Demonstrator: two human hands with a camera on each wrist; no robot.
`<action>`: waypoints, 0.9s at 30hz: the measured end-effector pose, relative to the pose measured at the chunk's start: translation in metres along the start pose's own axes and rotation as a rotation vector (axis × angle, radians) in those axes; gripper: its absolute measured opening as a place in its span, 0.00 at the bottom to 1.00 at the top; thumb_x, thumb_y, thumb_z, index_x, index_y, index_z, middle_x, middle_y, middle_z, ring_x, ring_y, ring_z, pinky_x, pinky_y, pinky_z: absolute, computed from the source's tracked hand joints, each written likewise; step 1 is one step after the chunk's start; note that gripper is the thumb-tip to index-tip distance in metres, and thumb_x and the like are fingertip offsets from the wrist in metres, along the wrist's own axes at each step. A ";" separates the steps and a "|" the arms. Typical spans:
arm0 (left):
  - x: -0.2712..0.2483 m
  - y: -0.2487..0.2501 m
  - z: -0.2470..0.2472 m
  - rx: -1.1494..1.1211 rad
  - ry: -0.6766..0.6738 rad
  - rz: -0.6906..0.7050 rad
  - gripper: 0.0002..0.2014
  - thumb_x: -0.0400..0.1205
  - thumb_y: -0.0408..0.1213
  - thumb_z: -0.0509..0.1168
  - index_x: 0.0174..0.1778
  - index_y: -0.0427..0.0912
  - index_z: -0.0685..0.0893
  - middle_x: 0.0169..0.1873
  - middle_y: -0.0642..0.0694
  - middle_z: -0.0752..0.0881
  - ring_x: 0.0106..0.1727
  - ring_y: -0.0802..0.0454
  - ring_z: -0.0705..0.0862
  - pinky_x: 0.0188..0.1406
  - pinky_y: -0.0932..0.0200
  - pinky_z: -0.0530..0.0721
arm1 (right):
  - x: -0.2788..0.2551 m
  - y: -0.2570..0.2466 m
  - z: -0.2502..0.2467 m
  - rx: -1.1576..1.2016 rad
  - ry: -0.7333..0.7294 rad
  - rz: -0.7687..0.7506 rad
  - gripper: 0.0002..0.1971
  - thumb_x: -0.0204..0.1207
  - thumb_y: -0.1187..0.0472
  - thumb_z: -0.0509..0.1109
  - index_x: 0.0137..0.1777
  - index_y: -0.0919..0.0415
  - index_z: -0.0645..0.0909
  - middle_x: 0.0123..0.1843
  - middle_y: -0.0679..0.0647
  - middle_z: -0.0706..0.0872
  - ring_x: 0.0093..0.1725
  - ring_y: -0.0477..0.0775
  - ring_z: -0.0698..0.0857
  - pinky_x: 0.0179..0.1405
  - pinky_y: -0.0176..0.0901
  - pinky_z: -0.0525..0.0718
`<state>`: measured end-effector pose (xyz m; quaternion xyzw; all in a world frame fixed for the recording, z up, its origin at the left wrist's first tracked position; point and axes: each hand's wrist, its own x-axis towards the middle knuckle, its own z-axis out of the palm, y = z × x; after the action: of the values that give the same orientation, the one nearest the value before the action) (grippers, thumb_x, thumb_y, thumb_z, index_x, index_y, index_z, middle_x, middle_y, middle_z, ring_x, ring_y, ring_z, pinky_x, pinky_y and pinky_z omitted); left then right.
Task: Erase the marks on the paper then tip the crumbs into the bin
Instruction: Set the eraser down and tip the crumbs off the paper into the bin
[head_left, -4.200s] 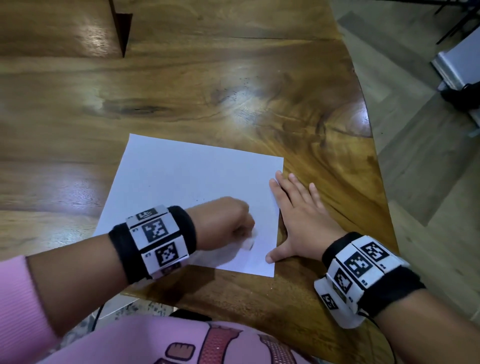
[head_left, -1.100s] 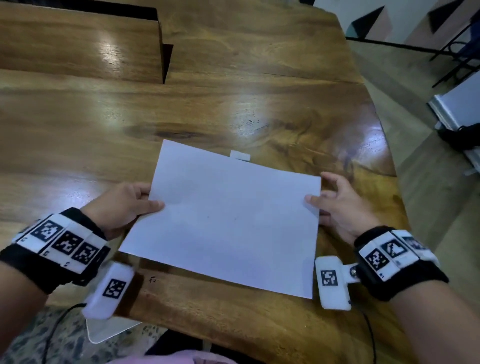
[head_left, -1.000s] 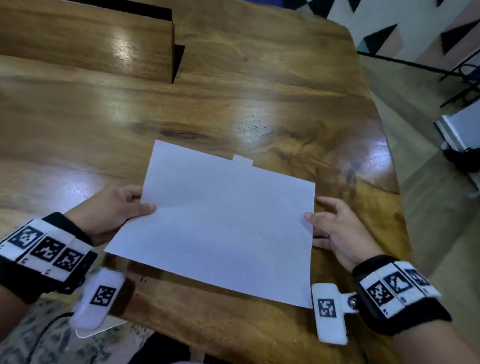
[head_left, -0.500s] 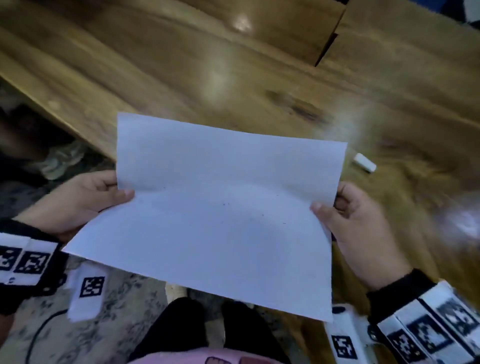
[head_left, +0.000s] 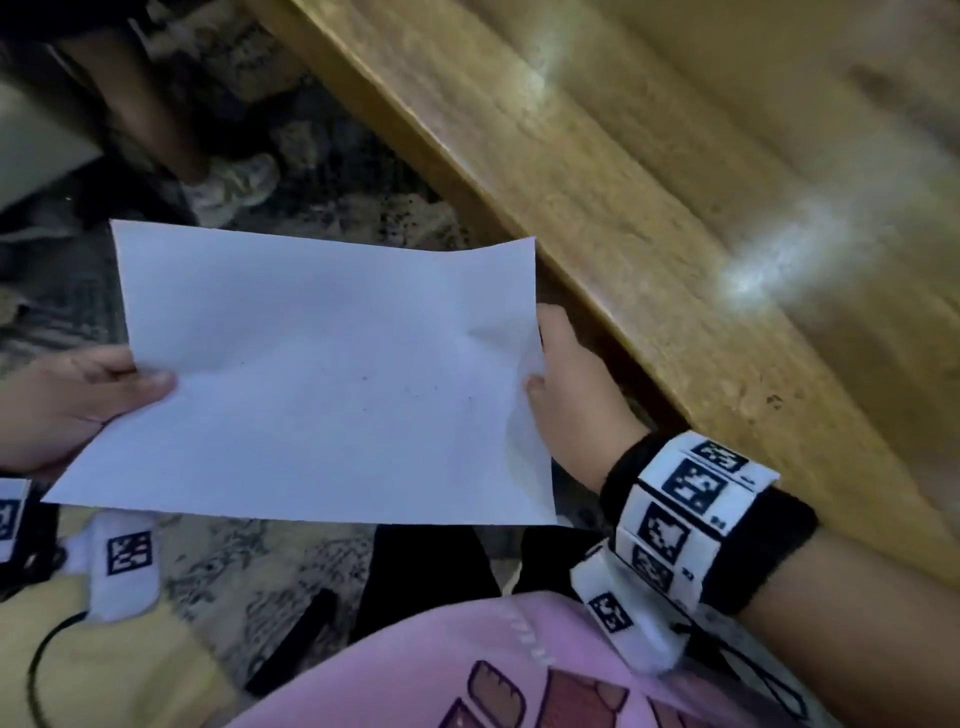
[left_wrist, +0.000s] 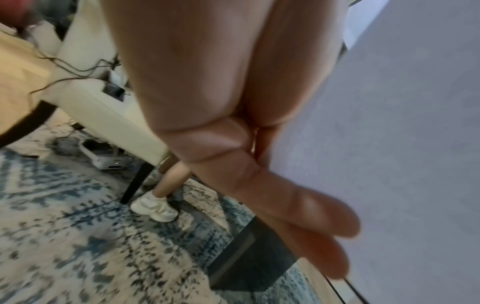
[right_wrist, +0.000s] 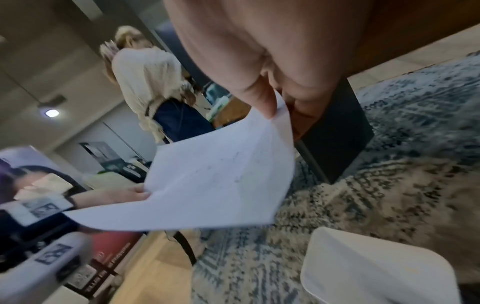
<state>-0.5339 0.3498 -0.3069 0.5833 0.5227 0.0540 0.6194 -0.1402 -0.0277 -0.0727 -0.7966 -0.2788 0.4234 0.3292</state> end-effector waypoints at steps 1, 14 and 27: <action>-0.046 0.058 0.045 -0.023 -0.043 -0.003 0.17 0.75 0.44 0.69 0.60 0.50 0.82 0.56 0.42 0.89 0.54 0.37 0.87 0.52 0.31 0.80 | 0.011 0.005 0.007 -0.011 -0.003 0.023 0.22 0.81 0.69 0.55 0.72 0.52 0.61 0.50 0.50 0.80 0.50 0.54 0.81 0.46 0.47 0.82; -0.067 0.043 0.179 -0.131 -0.048 -0.191 0.23 0.82 0.29 0.54 0.33 0.53 0.90 0.29 0.58 0.92 0.32 0.56 0.91 0.26 0.60 0.89 | 0.142 0.111 0.073 -0.136 -0.056 0.265 0.42 0.81 0.75 0.57 0.83 0.44 0.39 0.75 0.55 0.74 0.57 0.52 0.79 0.52 0.44 0.78; -0.040 0.001 0.239 0.230 0.242 -0.258 0.07 0.67 0.32 0.62 0.32 0.40 0.85 0.36 0.31 0.89 0.39 0.37 0.86 0.45 0.40 0.89 | 0.217 0.206 0.123 -0.210 -0.125 0.335 0.34 0.81 0.76 0.56 0.83 0.52 0.52 0.73 0.61 0.74 0.64 0.61 0.78 0.65 0.54 0.74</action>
<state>-0.3817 0.1643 -0.3372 0.5676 0.6664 -0.0162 0.4832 -0.1064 0.0352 -0.3880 -0.8339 -0.2047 0.4897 0.1515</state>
